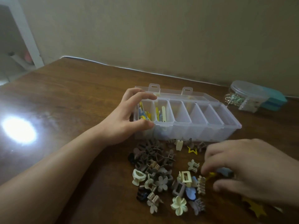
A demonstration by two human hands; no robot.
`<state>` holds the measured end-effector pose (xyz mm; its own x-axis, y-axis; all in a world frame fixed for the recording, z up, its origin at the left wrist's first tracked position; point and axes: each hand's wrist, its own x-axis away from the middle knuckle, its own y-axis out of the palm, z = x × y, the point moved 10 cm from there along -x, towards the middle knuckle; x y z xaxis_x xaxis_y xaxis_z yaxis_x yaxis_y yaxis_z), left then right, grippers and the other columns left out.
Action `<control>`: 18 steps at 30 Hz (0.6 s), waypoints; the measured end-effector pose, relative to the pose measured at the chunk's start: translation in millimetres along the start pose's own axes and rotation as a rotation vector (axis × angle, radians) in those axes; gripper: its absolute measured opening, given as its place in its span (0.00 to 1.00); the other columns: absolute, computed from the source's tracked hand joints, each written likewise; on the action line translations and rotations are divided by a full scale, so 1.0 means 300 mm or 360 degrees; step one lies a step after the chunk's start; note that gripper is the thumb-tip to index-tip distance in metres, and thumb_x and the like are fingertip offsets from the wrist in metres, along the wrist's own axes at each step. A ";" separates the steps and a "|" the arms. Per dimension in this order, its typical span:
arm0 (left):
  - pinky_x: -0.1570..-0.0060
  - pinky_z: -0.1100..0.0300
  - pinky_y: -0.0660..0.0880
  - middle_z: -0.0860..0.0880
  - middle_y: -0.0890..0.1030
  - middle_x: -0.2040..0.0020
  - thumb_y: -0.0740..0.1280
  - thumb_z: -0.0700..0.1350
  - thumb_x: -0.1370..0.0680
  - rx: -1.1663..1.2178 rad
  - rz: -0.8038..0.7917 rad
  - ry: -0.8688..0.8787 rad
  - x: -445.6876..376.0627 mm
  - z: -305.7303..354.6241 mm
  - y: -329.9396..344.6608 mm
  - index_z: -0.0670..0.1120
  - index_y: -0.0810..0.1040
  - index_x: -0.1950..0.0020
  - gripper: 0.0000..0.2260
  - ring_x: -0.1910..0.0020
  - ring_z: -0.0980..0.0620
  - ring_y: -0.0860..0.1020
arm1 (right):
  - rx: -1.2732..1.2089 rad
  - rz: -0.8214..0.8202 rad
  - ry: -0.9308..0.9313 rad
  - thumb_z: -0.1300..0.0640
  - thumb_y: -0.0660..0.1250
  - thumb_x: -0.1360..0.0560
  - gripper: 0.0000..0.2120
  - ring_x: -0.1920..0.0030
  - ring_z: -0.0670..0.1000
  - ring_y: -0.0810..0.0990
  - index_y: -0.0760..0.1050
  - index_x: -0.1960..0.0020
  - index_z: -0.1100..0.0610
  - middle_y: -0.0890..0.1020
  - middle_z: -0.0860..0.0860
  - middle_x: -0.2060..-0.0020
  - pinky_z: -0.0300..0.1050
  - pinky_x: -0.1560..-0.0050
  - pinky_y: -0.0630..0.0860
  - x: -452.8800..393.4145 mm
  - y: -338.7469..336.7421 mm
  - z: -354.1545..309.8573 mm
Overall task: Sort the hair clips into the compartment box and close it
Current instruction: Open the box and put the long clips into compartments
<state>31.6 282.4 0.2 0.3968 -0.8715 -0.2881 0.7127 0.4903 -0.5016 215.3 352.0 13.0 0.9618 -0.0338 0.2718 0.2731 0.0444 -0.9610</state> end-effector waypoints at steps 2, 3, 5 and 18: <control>0.39 0.70 0.65 0.61 0.61 0.31 0.65 0.64 0.35 -0.0010 0.0013 -0.0004 0.002 0.001 -0.007 0.63 0.70 0.33 0.29 0.29 0.66 0.60 | 0.0044 0.0022 0.0040 0.35 0.63 0.28 0.16 0.46 0.36 0.70 0.67 0.41 0.33 0.69 0.33 0.47 0.38 0.47 0.73 -0.017 -0.002 -0.007; 0.38 0.69 0.66 0.60 0.61 0.31 0.65 0.64 0.35 -0.0009 0.0011 -0.0007 0.002 0.002 -0.005 0.63 0.70 0.33 0.29 0.28 0.63 0.62 | 0.0037 0.0043 0.0083 0.36 0.64 0.27 0.13 0.47 0.37 0.70 0.69 0.44 0.35 0.70 0.34 0.48 0.39 0.49 0.73 -0.015 -0.002 0.003; 0.35 0.63 0.66 0.60 0.62 0.31 0.66 0.64 0.35 -0.0002 0.0011 -0.0008 0.003 0.001 -0.003 0.63 0.70 0.33 0.29 0.28 0.59 0.62 | 0.0061 0.0066 0.0137 0.38 0.64 0.26 0.10 0.48 0.38 0.69 0.70 0.48 0.39 0.70 0.35 0.50 0.39 0.53 0.71 -0.009 0.004 0.020; 0.32 0.58 0.66 0.60 0.61 0.30 0.66 0.64 0.35 0.0031 -0.0011 -0.0024 0.002 -0.001 0.000 0.62 0.70 0.32 0.30 0.27 0.58 0.61 | -0.0306 -0.0044 0.0055 0.40 0.70 0.31 0.17 0.45 0.35 0.70 0.66 0.48 0.28 0.69 0.26 0.45 0.35 0.55 0.72 0.051 -0.063 0.060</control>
<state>31.7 281.8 -0.1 0.4006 -0.8749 -0.2723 0.7263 0.4844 -0.4877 225.2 368.7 36.3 0.9517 -0.0670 0.2997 0.2876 -0.1484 -0.9462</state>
